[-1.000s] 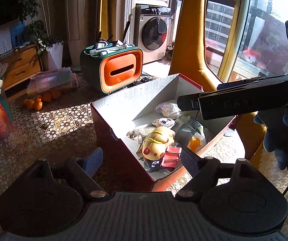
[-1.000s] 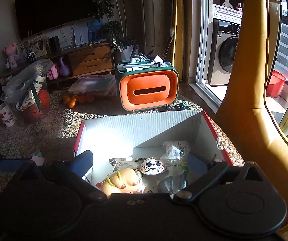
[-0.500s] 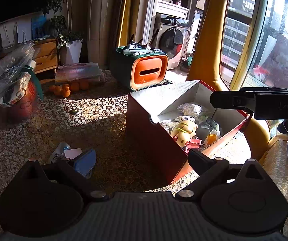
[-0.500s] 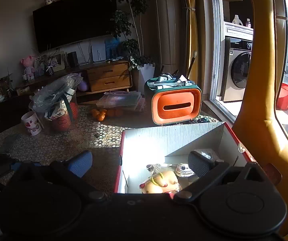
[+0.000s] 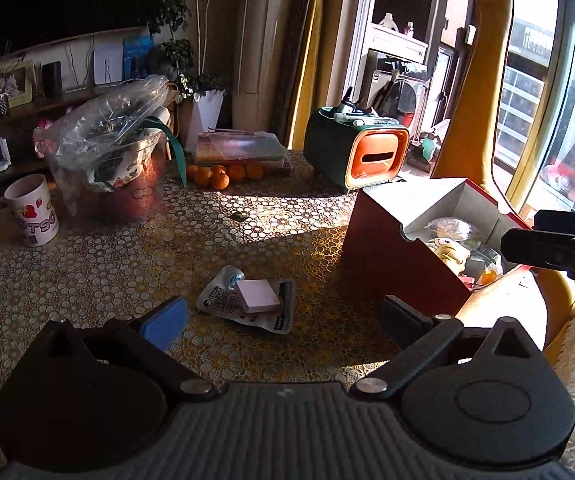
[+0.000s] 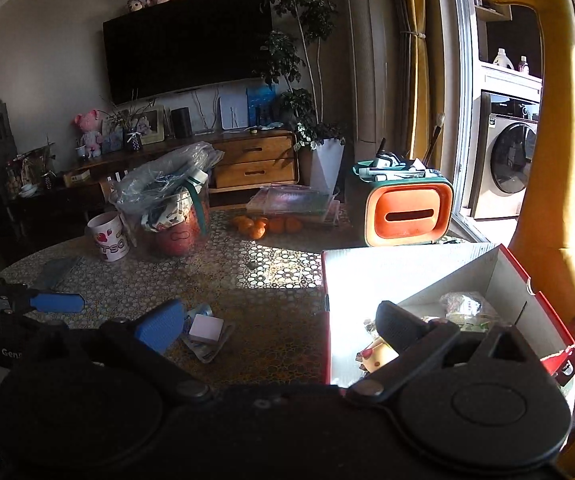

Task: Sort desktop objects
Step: 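Withdraw both tools from the box toward the eraser and snack packet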

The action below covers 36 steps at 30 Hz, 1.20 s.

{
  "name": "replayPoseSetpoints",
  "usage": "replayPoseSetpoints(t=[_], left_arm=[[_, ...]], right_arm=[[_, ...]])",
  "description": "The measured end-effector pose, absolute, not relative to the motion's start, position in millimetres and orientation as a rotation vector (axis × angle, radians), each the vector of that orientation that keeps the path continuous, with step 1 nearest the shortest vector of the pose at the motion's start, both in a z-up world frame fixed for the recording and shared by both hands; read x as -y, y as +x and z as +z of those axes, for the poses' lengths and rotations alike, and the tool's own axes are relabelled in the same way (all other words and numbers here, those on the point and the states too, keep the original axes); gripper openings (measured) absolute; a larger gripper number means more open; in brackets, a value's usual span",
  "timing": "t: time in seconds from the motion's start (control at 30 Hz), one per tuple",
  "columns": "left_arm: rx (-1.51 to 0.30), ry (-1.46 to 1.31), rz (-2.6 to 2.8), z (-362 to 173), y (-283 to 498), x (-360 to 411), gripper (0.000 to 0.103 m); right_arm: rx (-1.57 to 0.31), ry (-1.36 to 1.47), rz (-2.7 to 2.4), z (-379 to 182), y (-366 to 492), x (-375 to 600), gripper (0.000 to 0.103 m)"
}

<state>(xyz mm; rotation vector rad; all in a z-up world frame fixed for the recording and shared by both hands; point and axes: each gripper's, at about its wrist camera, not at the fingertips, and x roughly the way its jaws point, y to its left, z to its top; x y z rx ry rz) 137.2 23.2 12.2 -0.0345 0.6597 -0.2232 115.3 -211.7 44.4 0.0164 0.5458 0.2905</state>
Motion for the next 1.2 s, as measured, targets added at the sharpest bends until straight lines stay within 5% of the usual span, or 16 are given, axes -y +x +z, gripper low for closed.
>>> replayPoseSetpoints(t=[0.7,1.2], left_arm=[[-0.665,0.04,-0.133,-40.2,159.1,-75.1,0.103],[-0.594,0.206,-0.297,-78.1,202.3,-51.8,0.103]], right_arm=[[-0.529,-0.107,0.387,10.1,131.5,137.3,0.102],[-0.634,-0.118,0.431,-36.1,182.3,123.5,0.091]])
